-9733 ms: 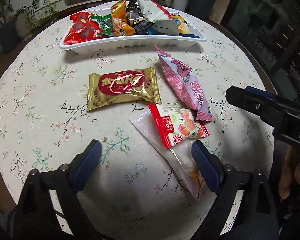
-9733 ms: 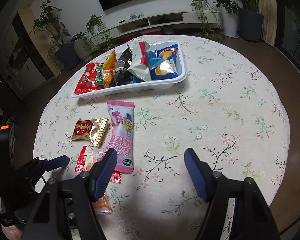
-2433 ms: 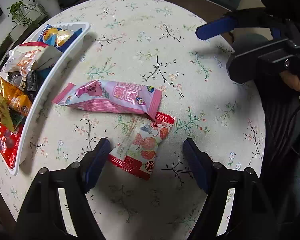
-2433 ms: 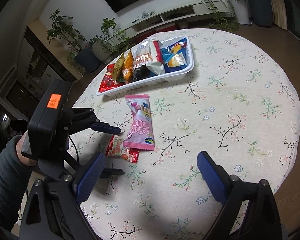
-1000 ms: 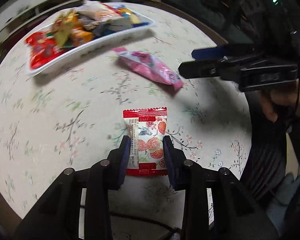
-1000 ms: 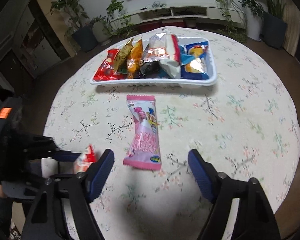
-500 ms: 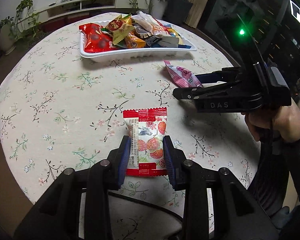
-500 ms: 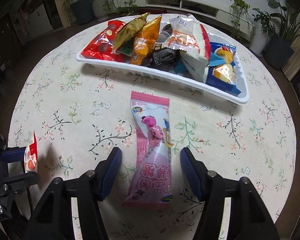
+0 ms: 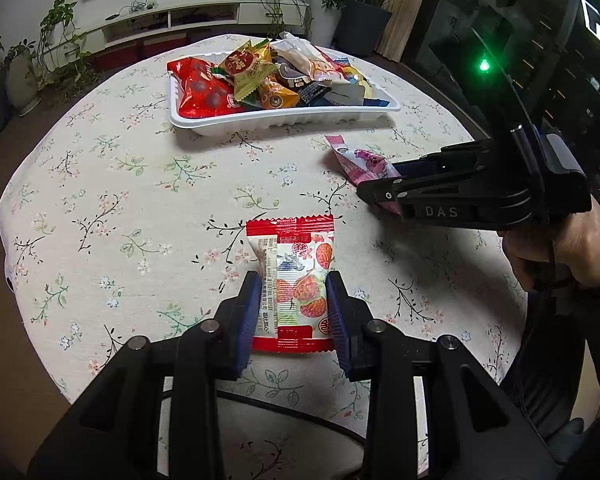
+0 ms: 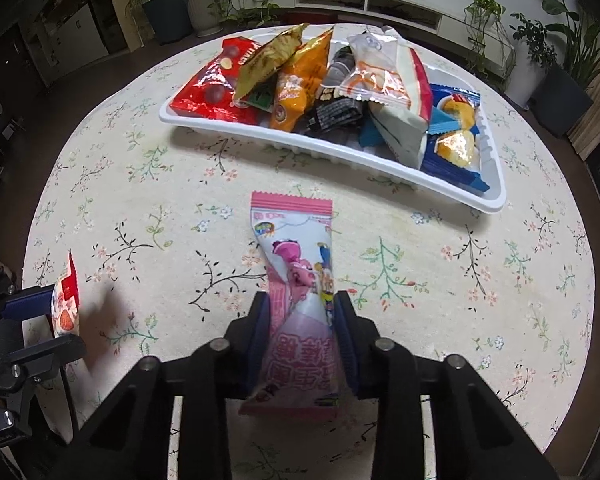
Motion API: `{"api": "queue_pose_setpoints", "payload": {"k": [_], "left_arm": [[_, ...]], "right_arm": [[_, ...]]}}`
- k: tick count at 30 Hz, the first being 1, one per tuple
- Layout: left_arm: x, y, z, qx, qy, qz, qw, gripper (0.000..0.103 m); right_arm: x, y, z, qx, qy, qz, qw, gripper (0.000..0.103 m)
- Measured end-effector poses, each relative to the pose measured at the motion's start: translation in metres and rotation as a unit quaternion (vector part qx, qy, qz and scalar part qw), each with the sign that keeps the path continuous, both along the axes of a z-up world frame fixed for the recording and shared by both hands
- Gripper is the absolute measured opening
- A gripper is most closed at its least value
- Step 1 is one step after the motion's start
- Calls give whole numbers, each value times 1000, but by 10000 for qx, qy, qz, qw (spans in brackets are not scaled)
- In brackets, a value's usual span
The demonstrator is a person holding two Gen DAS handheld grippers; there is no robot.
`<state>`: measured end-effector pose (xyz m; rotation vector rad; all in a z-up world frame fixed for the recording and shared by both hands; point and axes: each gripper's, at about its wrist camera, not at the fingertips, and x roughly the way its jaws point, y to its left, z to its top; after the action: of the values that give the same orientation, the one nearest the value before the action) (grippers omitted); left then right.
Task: Organize snacks
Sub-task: 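Grasp the red-white strawberry packet with the left gripper while the right grasps the pink packet, then carry both packets over the white tray and open both grippers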
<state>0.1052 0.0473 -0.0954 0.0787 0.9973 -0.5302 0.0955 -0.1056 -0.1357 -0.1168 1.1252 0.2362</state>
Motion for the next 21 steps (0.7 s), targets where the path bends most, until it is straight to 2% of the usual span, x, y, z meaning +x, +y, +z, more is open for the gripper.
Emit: {"api": "queue_pose_setpoints", "payload": {"k": [5, 11, 15, 21], "left_arm": [[-1, 0, 0, 2, 5, 6, 10000, 31], [1, 2, 0, -20, -8, 48, 10000, 31], [5, 5, 1, -81, 1, 83, 9999, 31], [16, 8, 9, -176, -45, 147, 9997, 31]], "right_arm": [[0, -12, 2, 210, 31, -79, 9997, 26], [-12, -27, 10, 793, -14, -235, 9966, 20], [-23, -43, 20, 1318, -101, -400, 9904, 20], [-32, -63, 42, 1707, -336, -583, 9830, 19]]}}
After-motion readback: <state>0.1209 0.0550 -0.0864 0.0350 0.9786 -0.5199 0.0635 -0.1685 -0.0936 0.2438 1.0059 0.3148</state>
